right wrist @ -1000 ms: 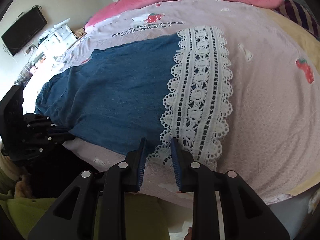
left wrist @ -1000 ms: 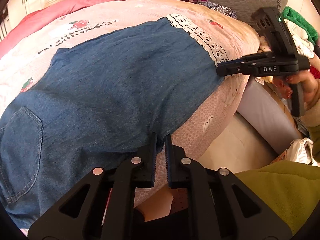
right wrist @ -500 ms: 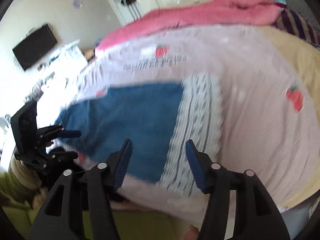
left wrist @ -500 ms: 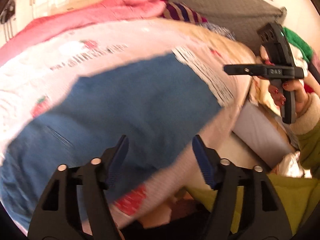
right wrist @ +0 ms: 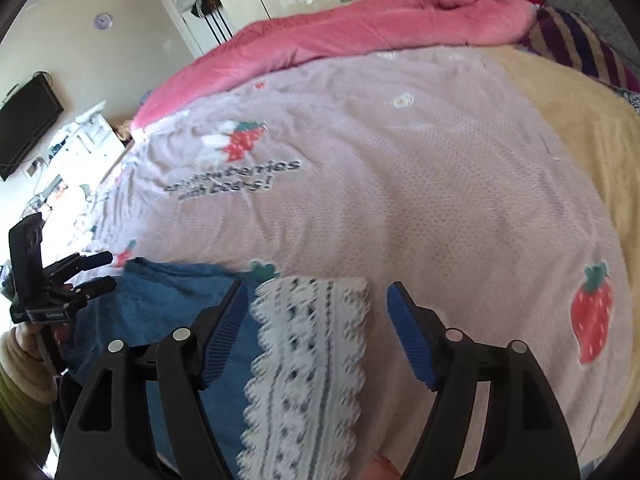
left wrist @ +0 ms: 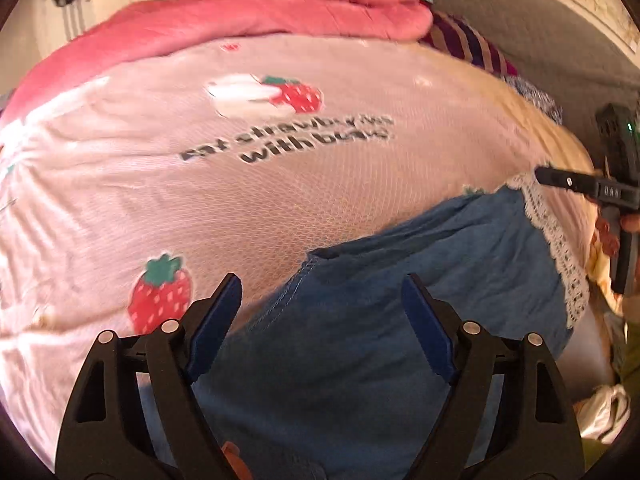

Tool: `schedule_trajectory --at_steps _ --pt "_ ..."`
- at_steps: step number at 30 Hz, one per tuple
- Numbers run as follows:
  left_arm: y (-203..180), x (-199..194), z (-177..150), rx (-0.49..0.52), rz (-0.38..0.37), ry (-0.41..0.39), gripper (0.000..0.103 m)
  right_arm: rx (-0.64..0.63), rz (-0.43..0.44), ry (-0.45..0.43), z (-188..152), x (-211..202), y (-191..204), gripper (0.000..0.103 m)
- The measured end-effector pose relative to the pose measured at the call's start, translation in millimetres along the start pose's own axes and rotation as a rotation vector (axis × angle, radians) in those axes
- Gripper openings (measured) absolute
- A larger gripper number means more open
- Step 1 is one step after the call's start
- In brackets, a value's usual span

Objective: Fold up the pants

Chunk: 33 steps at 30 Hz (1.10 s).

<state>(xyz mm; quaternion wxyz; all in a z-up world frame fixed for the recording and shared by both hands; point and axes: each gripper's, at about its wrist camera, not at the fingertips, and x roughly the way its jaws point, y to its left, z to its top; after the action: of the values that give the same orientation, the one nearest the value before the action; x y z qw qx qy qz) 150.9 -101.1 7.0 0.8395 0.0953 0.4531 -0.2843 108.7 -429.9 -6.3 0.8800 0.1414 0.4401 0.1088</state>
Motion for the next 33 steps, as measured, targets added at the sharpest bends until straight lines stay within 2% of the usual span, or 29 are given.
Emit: schedule_trajectory --at_steps 3,5,9,12,14,16,21,23,25,28,33 --pt "0 16 1 0.052 -0.033 0.044 0.074 -0.021 0.025 0.032 1 10 0 0.071" --pt "1 29 2 0.079 -0.017 0.071 0.072 -0.033 0.032 0.055 0 16 0 0.071" --pt "6 43 3 0.062 -0.069 0.094 0.040 -0.047 0.046 0.077 -7 21 0 0.070" --pt "6 44 8 0.044 -0.108 0.096 0.015 -0.069 0.044 0.083 -10 26 2 0.055" --pt "4 43 12 0.043 -0.092 0.090 0.010 -0.088 0.040 0.086 -11 29 5 0.046" --pt "5 40 17 0.022 -0.088 0.072 0.007 -0.097 0.039 0.077 -11 28 8 0.033" --pt "6 30 28 0.011 -0.078 0.031 0.005 -0.144 0.009 0.016 -6 12 21 0.024" --pt "9 26 32 -0.003 -0.075 0.016 0.005 -0.149 0.011 0.000 0 9 22 0.024" --pt "11 23 36 -0.005 -0.063 0.002 0.005 -0.149 0.018 -0.014 8 8 21 0.017" --pt "16 23 43 -0.030 -0.071 -0.005 0.005 -0.151 0.016 -0.007 19 18 18 0.017" --pt "13 46 38 -0.015 -0.052 0.053 0.006 -0.065 0.029 0.090 13 49 -3 0.020"
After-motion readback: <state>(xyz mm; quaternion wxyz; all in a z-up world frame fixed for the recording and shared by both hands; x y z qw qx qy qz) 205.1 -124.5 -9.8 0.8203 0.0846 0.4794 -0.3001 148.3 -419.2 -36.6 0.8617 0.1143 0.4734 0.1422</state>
